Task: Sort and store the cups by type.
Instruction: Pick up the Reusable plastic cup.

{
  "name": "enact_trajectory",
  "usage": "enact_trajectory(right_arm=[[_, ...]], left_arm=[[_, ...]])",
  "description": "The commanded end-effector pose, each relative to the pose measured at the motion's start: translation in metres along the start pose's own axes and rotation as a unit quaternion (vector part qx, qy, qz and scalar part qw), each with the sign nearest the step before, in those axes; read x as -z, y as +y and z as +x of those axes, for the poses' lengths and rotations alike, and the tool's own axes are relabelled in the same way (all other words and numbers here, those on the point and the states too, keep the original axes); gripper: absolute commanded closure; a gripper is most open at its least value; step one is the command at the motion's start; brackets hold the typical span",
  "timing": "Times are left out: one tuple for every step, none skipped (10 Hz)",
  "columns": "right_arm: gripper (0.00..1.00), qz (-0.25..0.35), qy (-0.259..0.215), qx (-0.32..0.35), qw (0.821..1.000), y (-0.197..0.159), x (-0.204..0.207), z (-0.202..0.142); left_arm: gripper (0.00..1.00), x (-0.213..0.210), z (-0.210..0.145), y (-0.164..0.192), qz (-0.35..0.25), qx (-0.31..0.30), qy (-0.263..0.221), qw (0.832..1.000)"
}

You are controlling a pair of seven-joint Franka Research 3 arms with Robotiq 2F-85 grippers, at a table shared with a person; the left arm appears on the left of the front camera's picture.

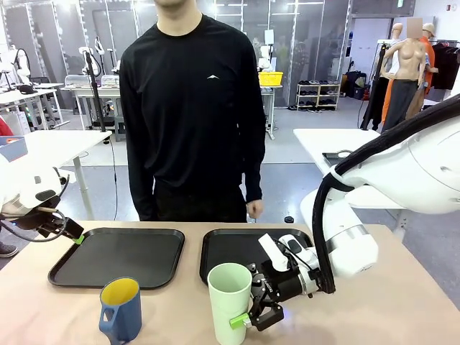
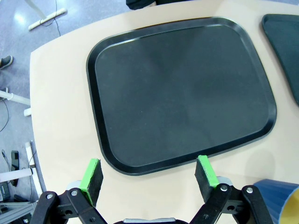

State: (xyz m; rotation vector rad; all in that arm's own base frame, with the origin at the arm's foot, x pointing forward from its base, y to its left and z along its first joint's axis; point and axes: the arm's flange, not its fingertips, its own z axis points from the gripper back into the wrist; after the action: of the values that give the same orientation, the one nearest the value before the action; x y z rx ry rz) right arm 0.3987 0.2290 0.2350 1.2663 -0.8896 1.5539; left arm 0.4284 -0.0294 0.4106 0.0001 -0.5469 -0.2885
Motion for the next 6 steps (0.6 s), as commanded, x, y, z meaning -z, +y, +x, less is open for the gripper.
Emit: enact_trajectory(right_arm=[[0.37,0.003,-0.007,0.013,1.000,-0.004,-0.001,0.001],[0.39,0.005,-0.008,0.011,1.000,-0.004,0.000,0.002],[0.56,0.008,-0.003,0.010,1.000,-0.003,0.001,0.003],[0.58,0.000,-0.006,0.012,1.000,-0.003,0.001,0.006],[0.58,0.002,-0.007,0.013,1.000,-0.001,0.001,0.011],[0.58,0.007,-0.007,0.011,1.000,0.002,0.001,0.019]], left_arm=[[0.00,0.000,-0.001,0.002,-0.002,-0.002,0.001,1.000],[0.00,0.000,-0.001,0.002,-0.002,-0.002,0.001,1.000],[0.00,0.000,-0.001,0.002,-0.002,-0.002,0.001,1.000],[0.00,0.000,-0.001,0.002,-0.002,-0.002,0.001,1.000],[0.00,0.000,-0.001,0.002,-0.002,-0.002,0.001,1.000],[0.00,0.000,-0.001,0.002,-0.002,-0.002,0.001,1.000]])
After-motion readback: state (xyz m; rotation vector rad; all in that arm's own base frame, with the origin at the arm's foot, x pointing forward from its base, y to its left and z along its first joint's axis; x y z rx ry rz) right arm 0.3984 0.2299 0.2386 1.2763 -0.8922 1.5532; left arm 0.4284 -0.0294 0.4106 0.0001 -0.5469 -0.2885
